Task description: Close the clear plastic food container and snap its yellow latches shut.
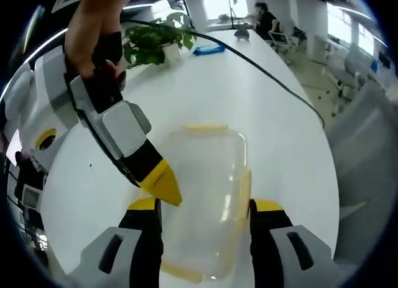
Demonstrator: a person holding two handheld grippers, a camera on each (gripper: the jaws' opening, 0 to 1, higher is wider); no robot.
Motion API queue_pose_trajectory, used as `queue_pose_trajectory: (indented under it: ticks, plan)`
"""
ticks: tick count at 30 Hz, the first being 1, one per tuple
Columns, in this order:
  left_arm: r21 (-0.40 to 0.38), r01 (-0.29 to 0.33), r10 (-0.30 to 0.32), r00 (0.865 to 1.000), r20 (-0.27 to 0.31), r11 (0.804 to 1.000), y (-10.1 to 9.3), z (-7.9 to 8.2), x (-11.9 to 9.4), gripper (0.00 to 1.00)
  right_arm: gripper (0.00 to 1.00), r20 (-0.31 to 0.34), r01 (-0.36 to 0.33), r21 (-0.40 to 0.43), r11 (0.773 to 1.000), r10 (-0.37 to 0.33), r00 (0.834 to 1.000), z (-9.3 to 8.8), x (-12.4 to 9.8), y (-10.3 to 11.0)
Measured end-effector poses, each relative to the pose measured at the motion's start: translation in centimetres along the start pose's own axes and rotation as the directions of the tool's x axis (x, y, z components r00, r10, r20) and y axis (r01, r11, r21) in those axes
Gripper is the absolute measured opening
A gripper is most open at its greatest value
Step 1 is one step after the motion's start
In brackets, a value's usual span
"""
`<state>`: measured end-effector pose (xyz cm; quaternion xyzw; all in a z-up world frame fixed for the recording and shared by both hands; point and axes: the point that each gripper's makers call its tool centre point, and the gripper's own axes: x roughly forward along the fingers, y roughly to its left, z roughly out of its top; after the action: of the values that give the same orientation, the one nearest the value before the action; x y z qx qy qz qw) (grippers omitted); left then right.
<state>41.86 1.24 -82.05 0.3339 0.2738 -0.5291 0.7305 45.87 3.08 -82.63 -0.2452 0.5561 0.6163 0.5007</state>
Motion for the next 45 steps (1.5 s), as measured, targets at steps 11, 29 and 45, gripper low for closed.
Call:
queue_pose_trajectory:
  ticks: [11,29,45]
  plan:
    - [0.037,-0.106,0.105,0.994,0.023,0.994,0.1,-0.6,1.2,0.5,0.33,0.064,0.035,0.007,0.999,-0.036,0.997,-0.2,0.2,-0.3]
    - [0.071,-0.08,0.079,0.997,0.011,0.994,0.0,0.2,0.8,0.52,0.36,0.187,0.186,-0.088,0.979,-0.167,0.968,0.6,-0.2,0.4]
    - [0.054,-0.07,0.068,0.997,0.044,0.996,0.3,0.9,-1.9,0.61,0.49,0.415,0.355,0.037,0.934,-0.337,0.845,0.8,-3.8,1.2]
